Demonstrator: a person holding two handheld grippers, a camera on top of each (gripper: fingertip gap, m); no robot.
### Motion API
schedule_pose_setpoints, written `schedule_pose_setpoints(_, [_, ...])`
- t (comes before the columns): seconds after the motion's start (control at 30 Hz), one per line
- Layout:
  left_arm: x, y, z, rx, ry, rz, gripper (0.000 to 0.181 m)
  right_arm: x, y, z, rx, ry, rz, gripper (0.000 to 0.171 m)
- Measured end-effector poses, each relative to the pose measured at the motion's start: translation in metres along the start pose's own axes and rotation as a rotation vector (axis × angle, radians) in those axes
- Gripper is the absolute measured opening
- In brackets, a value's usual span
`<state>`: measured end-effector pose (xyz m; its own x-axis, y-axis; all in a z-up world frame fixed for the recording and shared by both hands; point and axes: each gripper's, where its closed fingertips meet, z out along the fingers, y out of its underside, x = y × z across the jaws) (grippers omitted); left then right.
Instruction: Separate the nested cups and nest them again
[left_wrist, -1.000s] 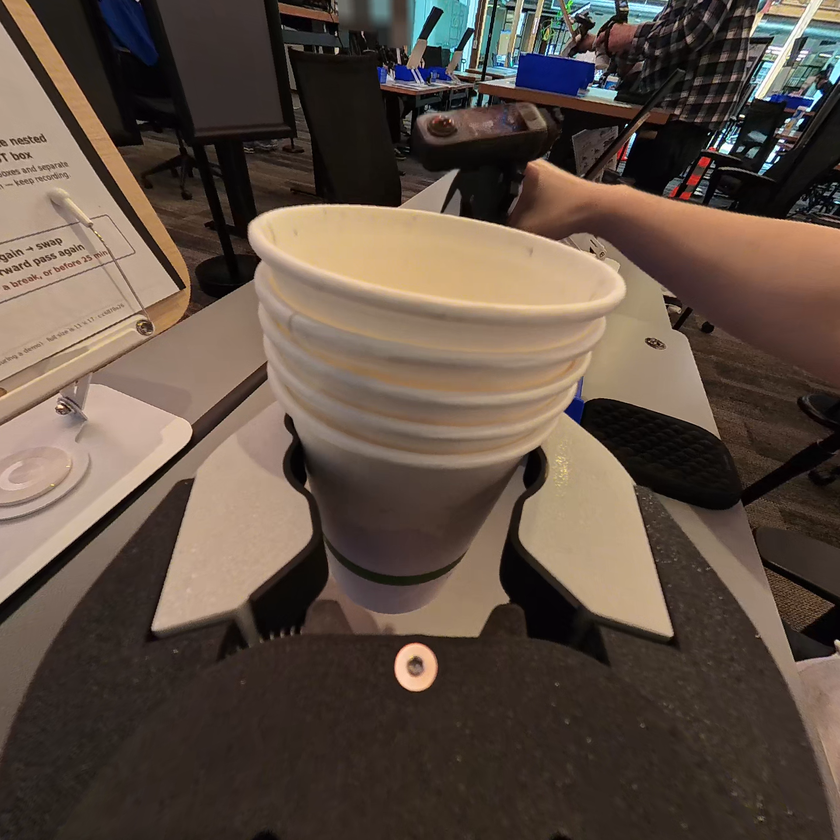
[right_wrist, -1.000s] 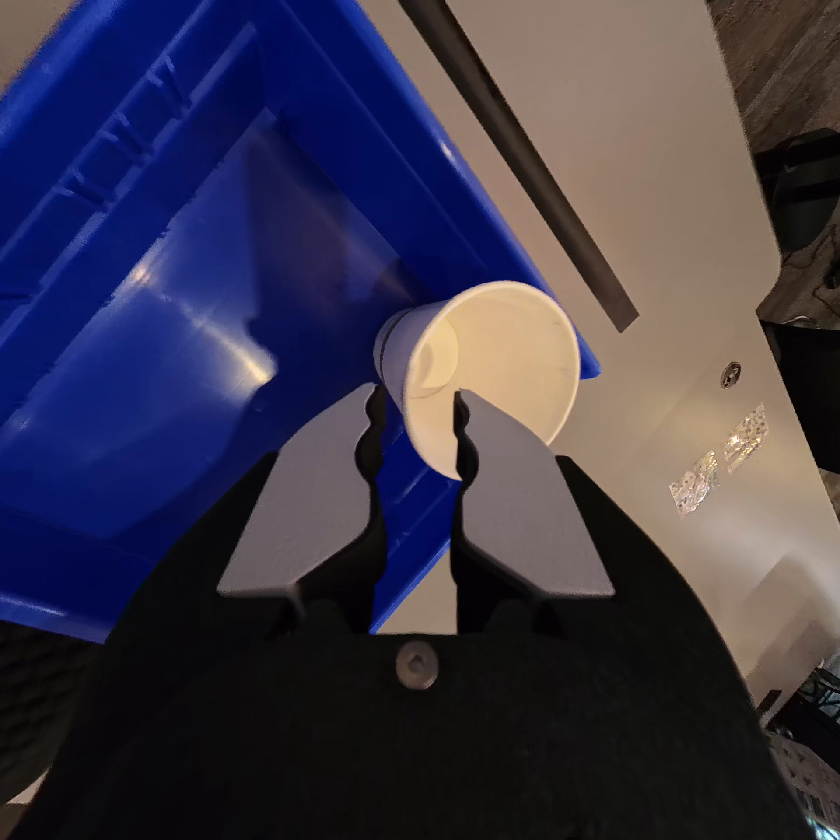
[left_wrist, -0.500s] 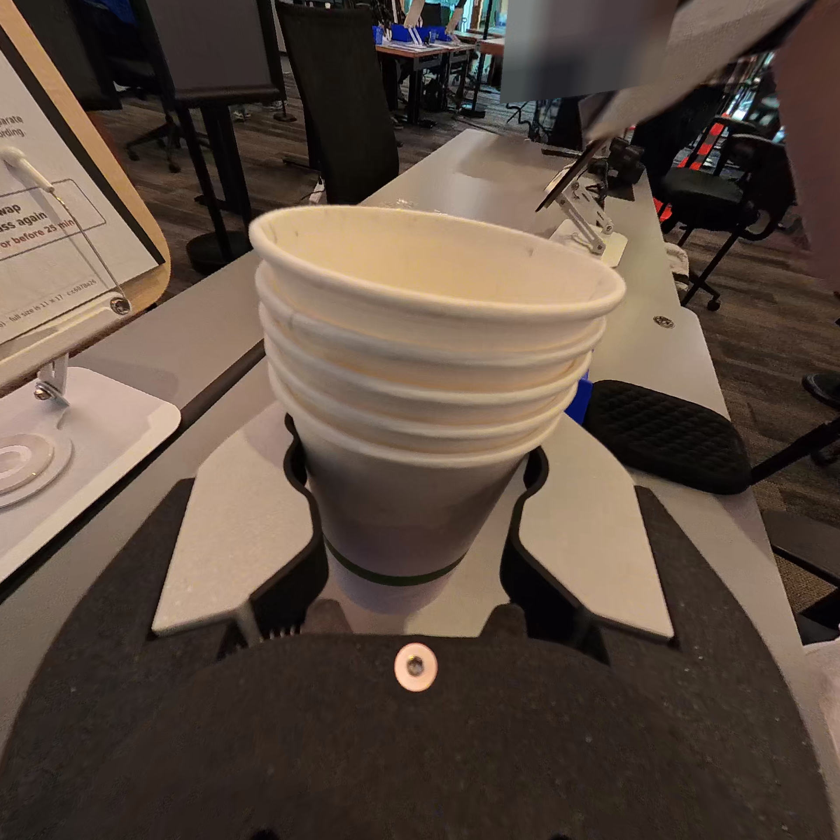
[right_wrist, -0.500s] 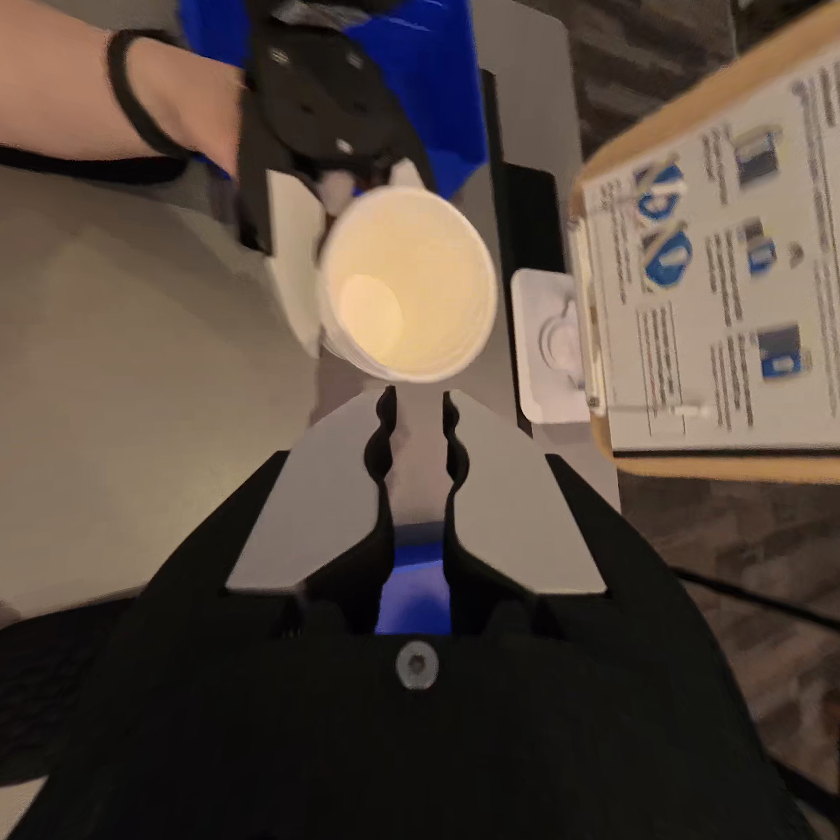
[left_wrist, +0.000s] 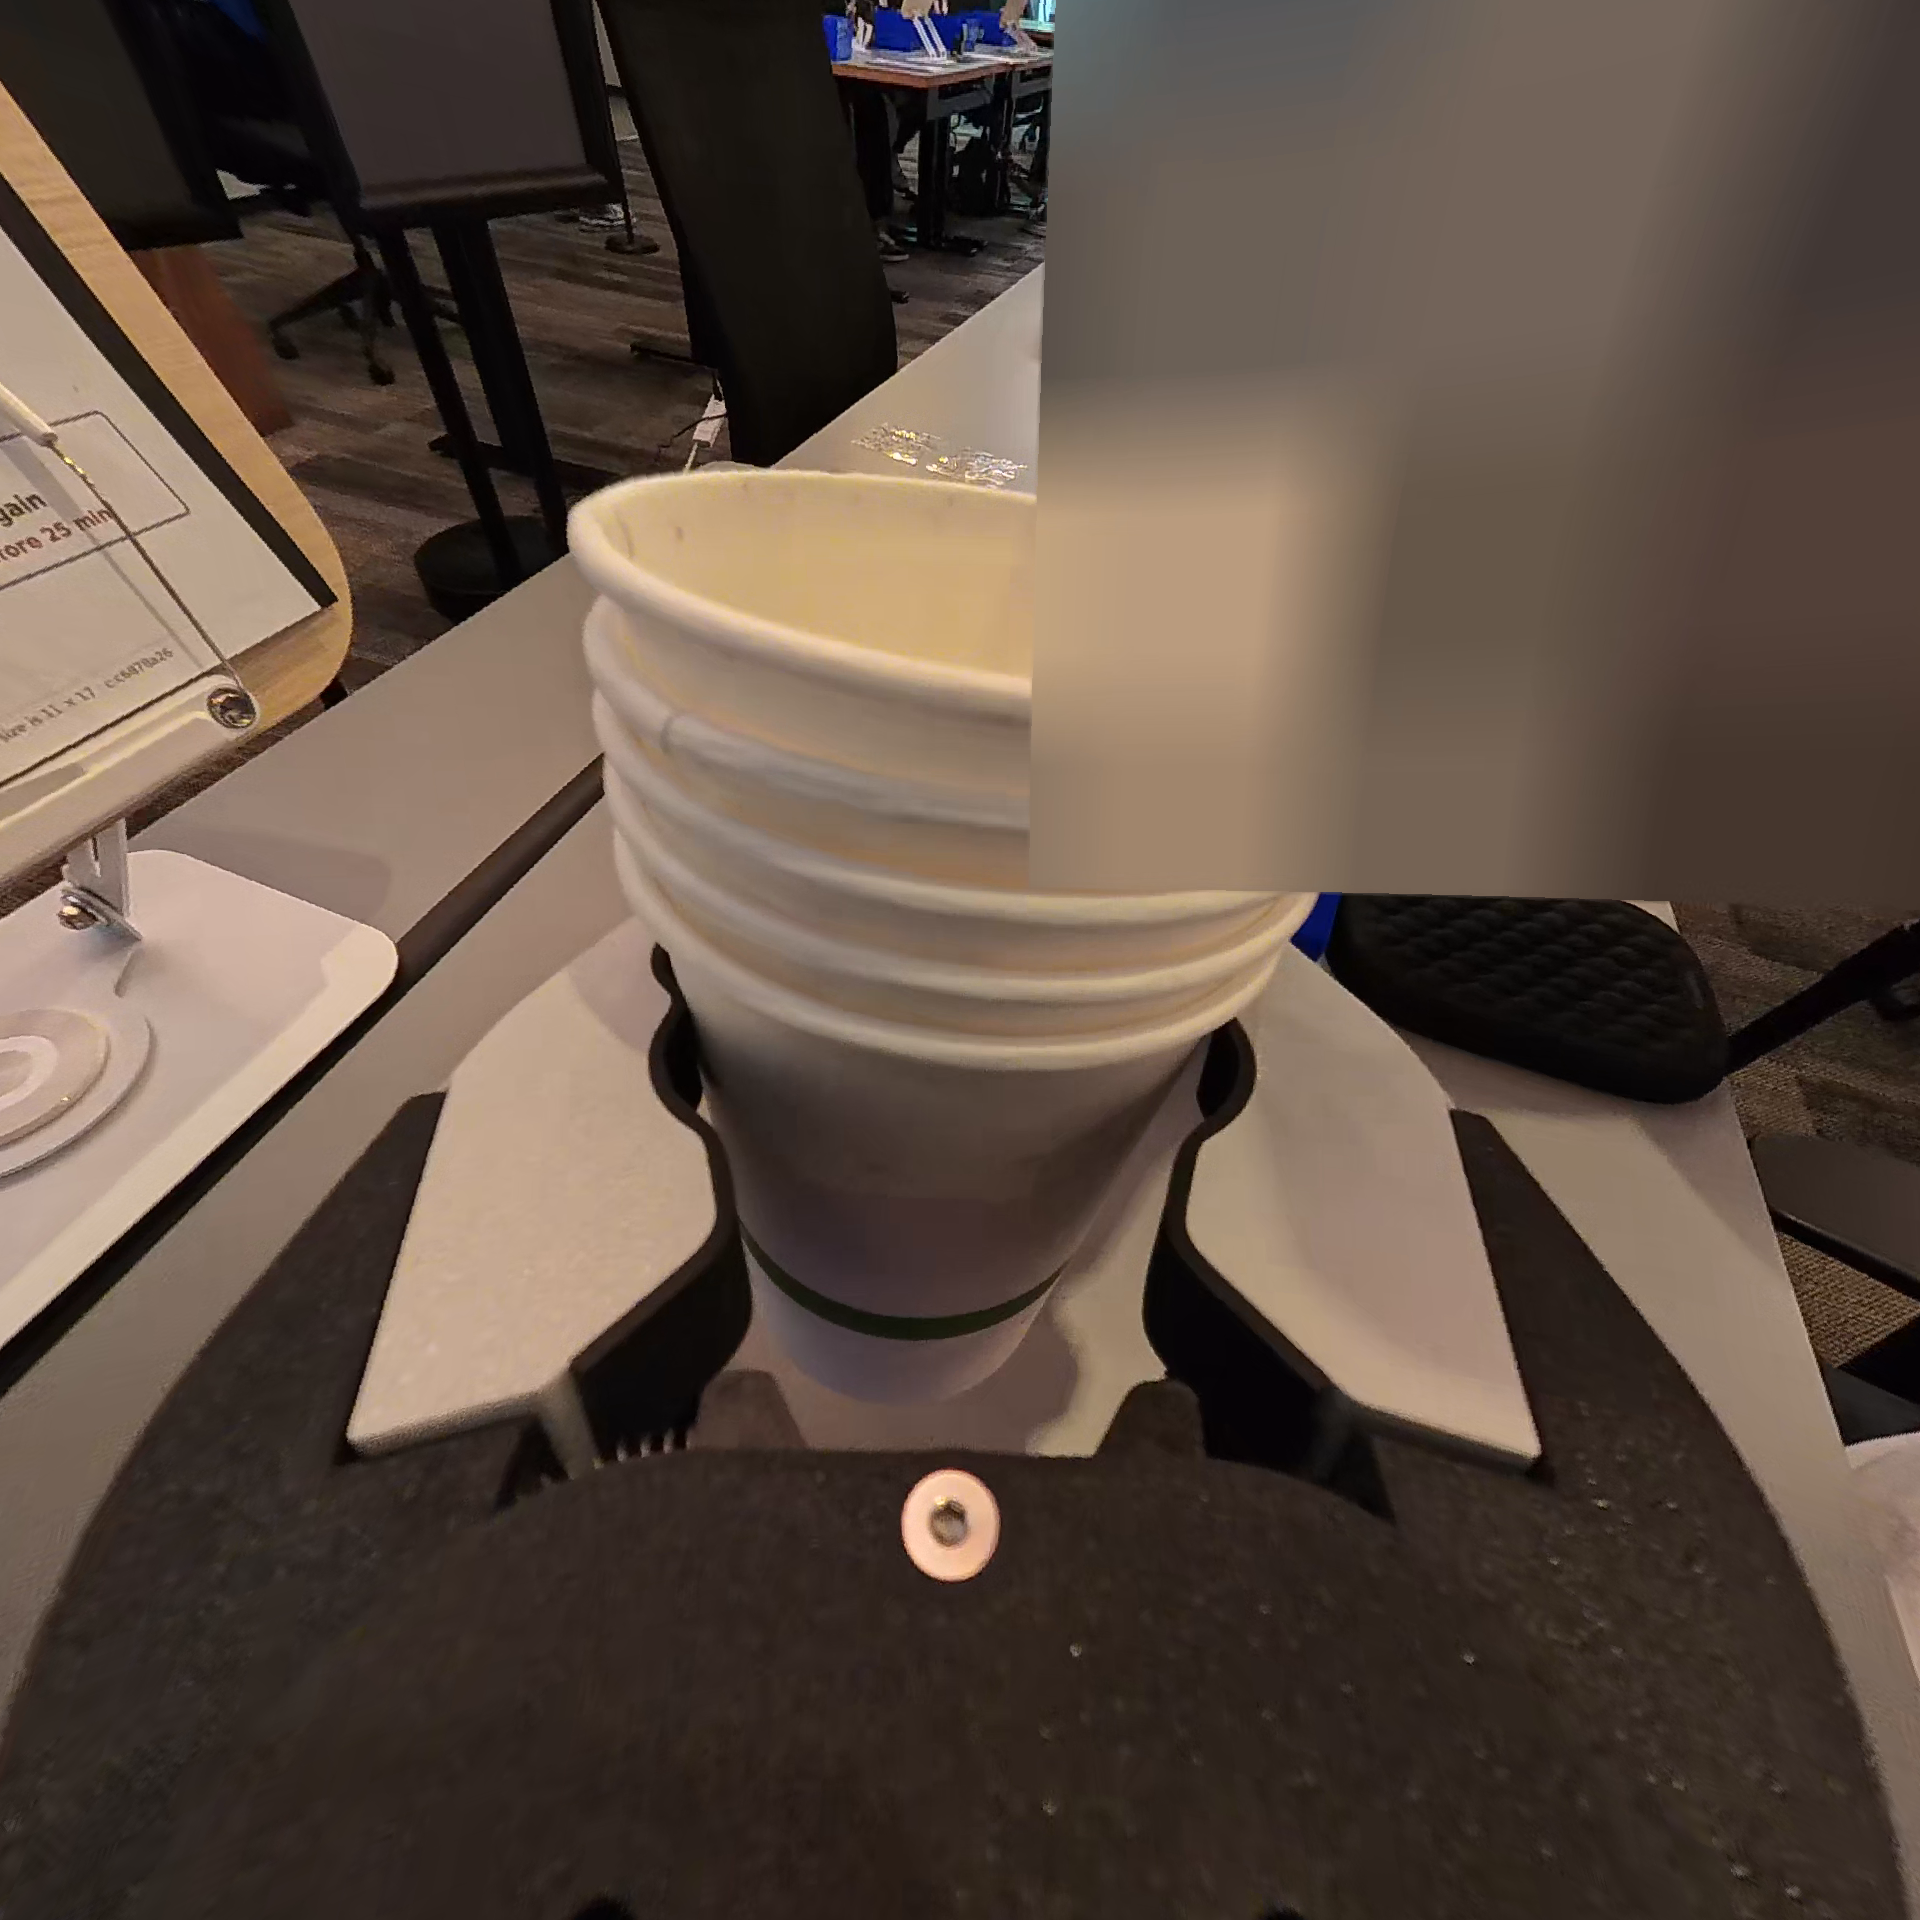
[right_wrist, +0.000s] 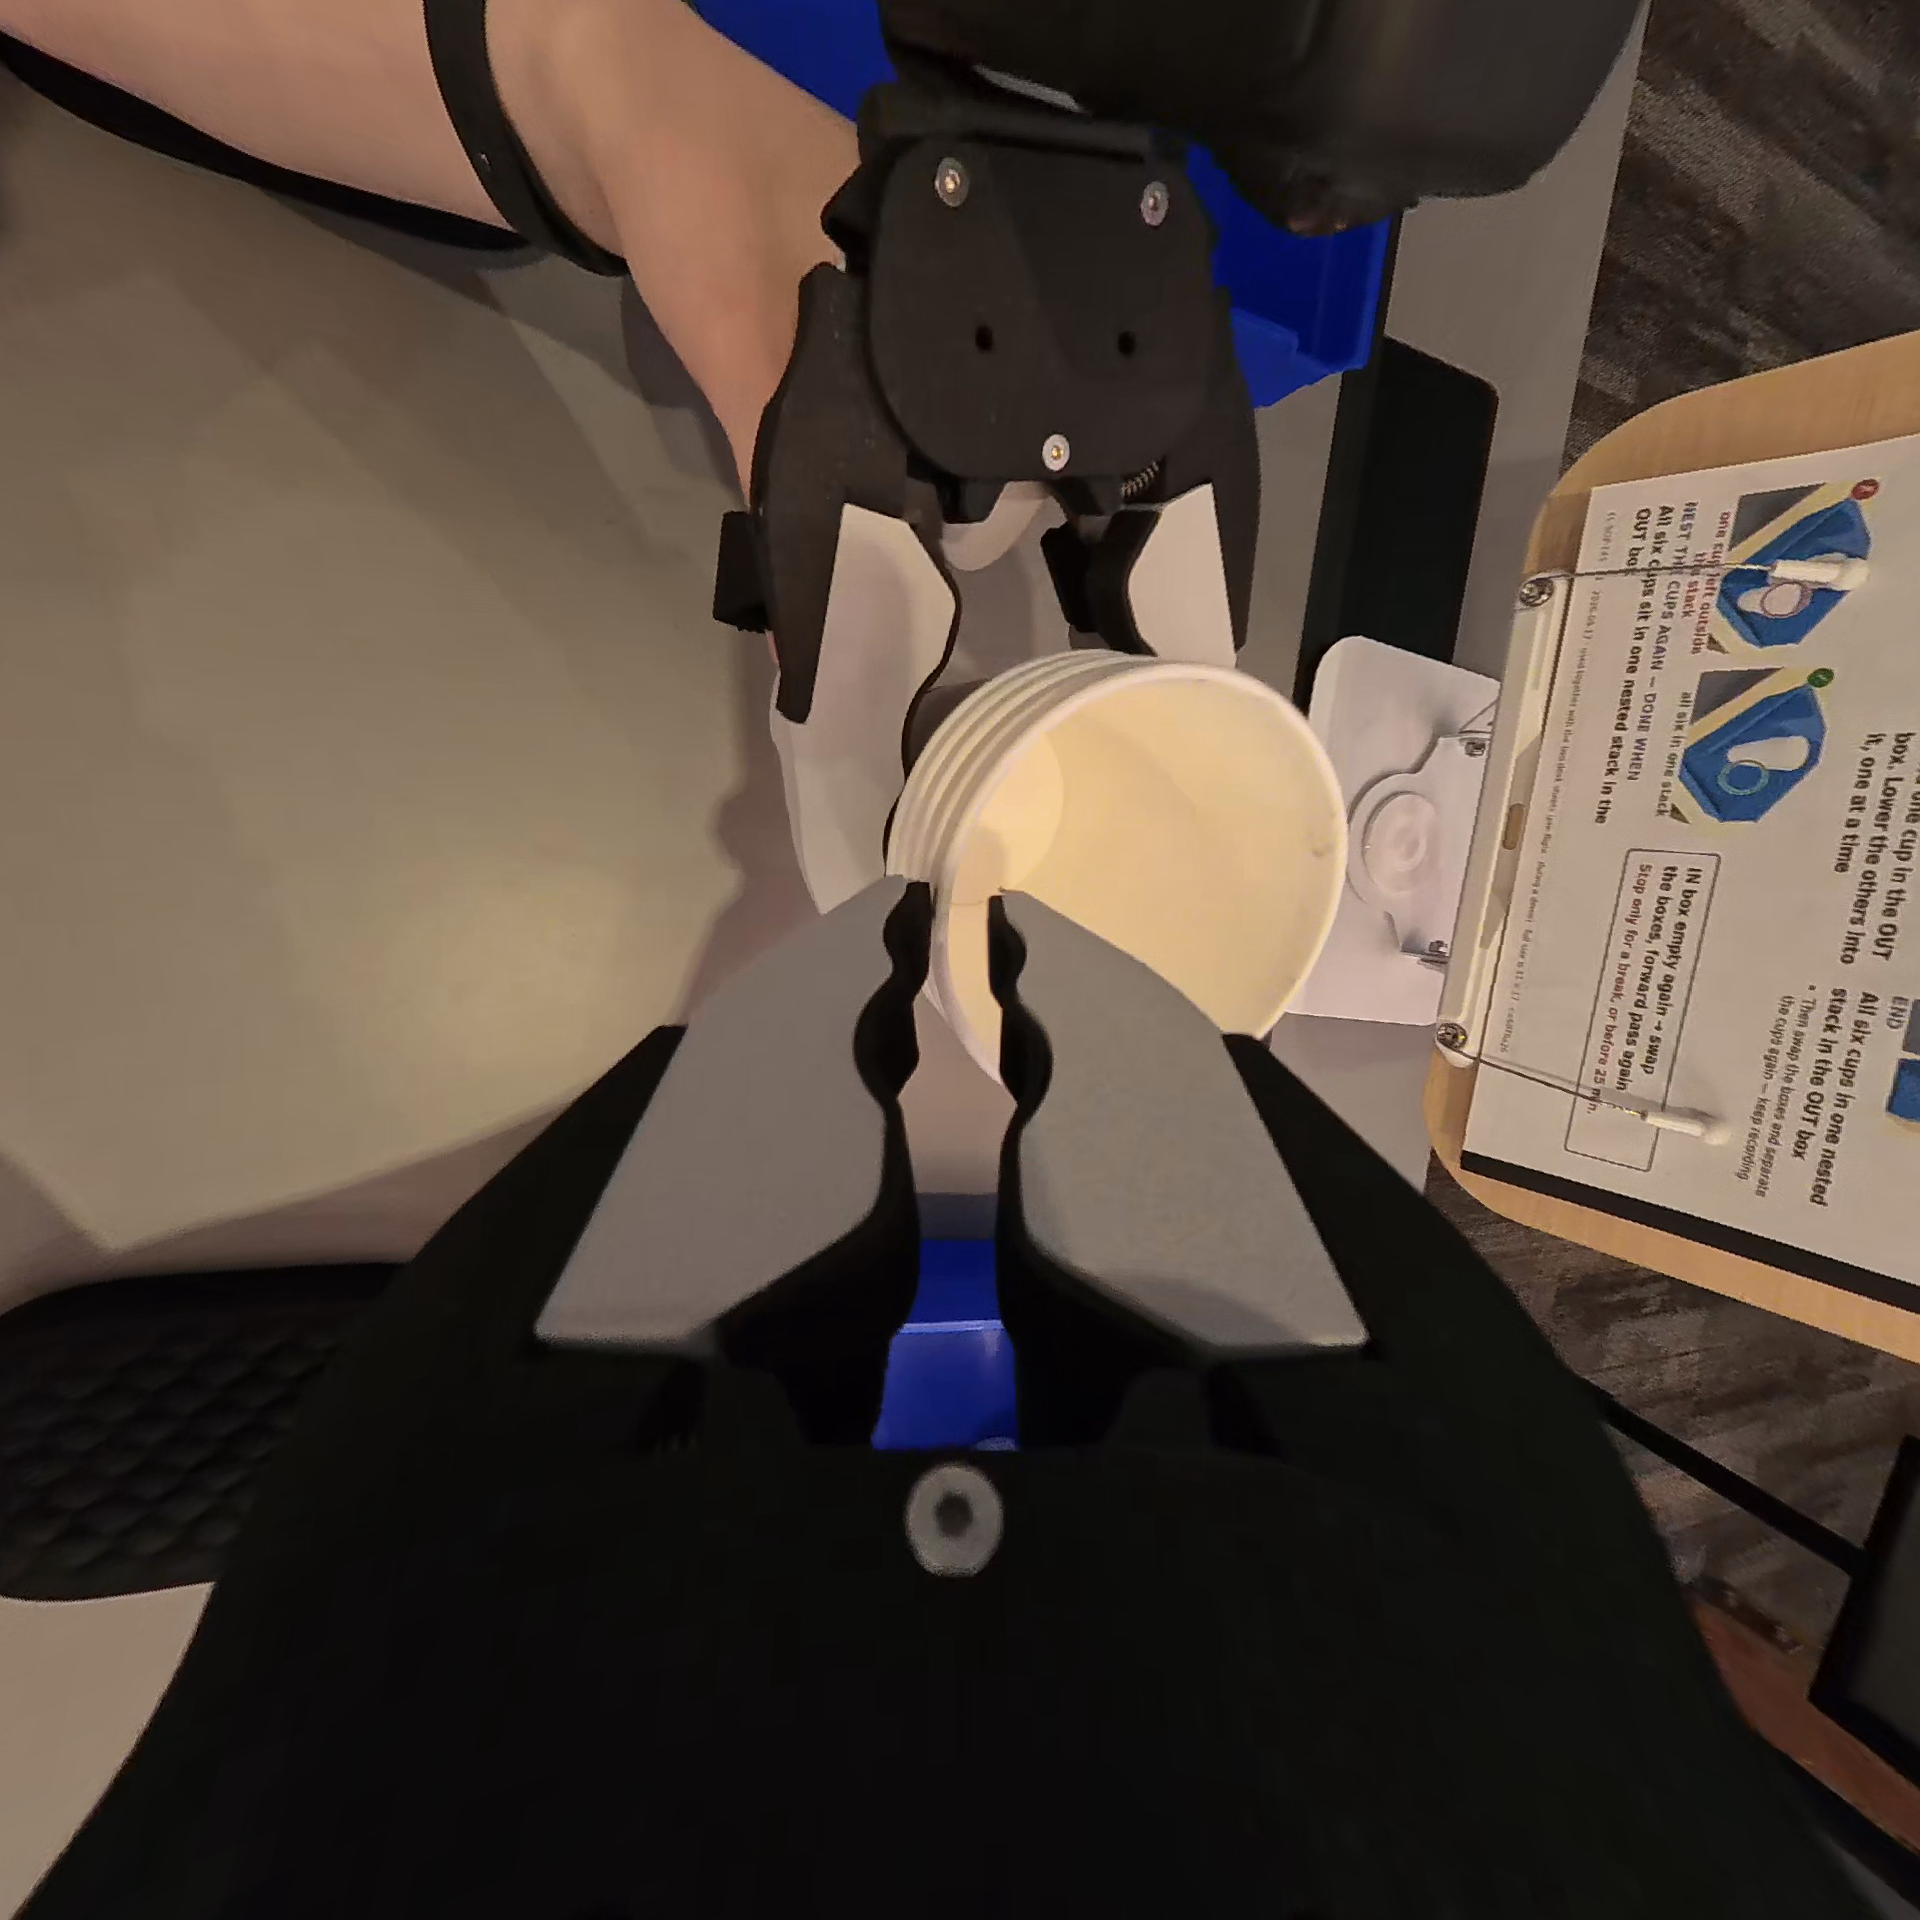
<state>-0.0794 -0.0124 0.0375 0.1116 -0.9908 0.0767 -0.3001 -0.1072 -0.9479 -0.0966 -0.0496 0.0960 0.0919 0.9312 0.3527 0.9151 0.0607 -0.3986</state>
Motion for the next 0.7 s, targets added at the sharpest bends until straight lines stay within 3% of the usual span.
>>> schedule_pose_setpoints(0.7, [0.0009,-0.001,0.0002,0.01,0.013,-0.012,0.095,0.0012,-0.0011,-0.0082,-0.022,-0.009,-0.002,0.003])
